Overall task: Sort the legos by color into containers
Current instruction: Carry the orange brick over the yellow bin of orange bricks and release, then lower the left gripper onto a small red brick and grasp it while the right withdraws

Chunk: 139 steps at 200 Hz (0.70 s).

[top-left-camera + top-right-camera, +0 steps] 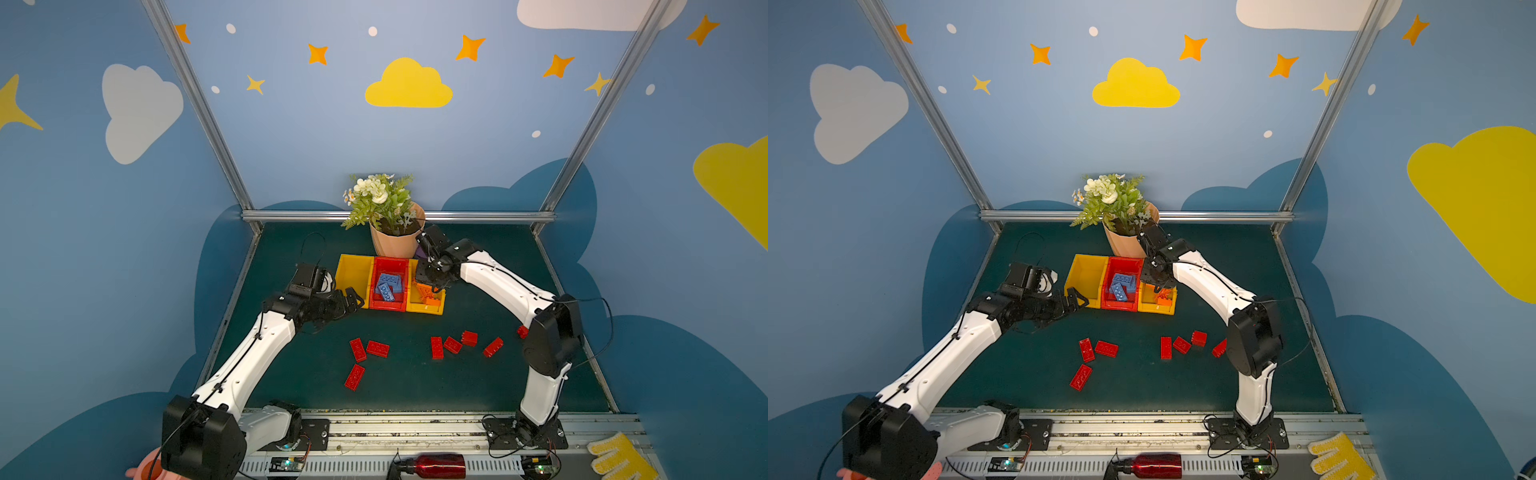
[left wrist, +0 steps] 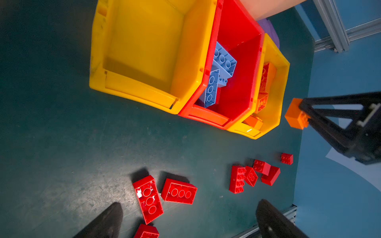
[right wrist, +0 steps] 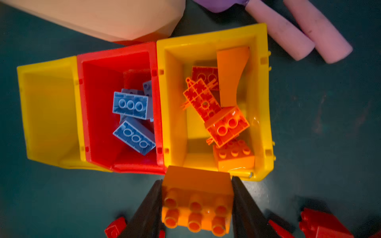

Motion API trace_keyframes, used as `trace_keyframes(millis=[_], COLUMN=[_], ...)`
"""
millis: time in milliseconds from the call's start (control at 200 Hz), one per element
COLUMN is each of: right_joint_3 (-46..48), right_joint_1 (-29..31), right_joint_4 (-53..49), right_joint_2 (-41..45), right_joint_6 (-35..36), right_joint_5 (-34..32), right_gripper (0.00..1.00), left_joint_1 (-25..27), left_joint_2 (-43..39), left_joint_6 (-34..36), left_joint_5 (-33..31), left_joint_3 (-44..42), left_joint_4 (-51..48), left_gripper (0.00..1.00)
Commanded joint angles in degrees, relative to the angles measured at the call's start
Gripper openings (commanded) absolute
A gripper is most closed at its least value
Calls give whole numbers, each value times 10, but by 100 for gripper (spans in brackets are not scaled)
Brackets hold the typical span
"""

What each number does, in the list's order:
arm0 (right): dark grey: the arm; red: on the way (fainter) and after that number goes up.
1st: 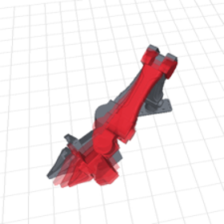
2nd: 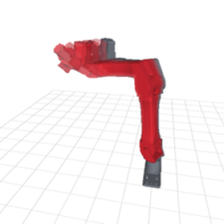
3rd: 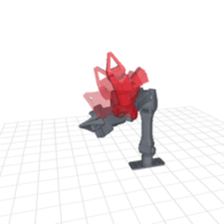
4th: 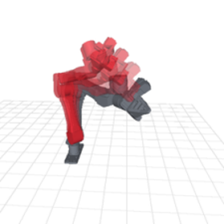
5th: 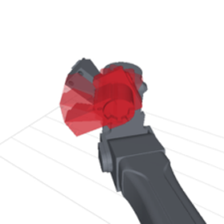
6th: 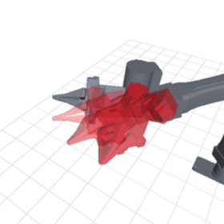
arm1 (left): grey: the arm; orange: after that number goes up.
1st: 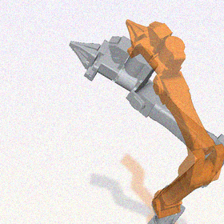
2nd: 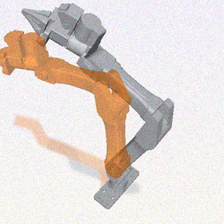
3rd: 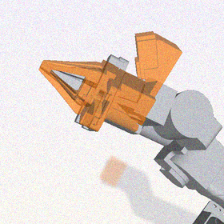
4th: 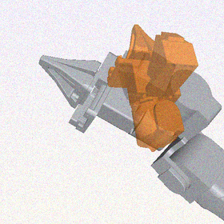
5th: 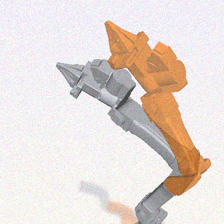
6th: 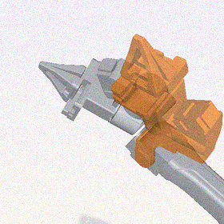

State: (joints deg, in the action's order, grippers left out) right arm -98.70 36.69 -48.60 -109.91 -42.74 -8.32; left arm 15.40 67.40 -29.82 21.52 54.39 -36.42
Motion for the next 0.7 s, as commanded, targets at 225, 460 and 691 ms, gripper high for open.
trace_keyframes(millis=[225,460,691], right_joint_3=[-175,-188,-70], right_joint_1=[-49,-50,-43], right_joint_4=[-59,-82,-92], right_joint_2=[-135,-113,6], right_joint_6=[86,126,144], right_joint_5=[38,66,96], right_gripper=[69,83,89], left_joint_1=[1,0,25], left_joint_2=[-36,-43,-80], left_joint_6=[-7,-30,-103], left_joint_5=[-29,-42,-75], left_joint_3=[-6,-21,-73], left_joint_4=[-27,-42,-63], left_gripper=[100,100,100])
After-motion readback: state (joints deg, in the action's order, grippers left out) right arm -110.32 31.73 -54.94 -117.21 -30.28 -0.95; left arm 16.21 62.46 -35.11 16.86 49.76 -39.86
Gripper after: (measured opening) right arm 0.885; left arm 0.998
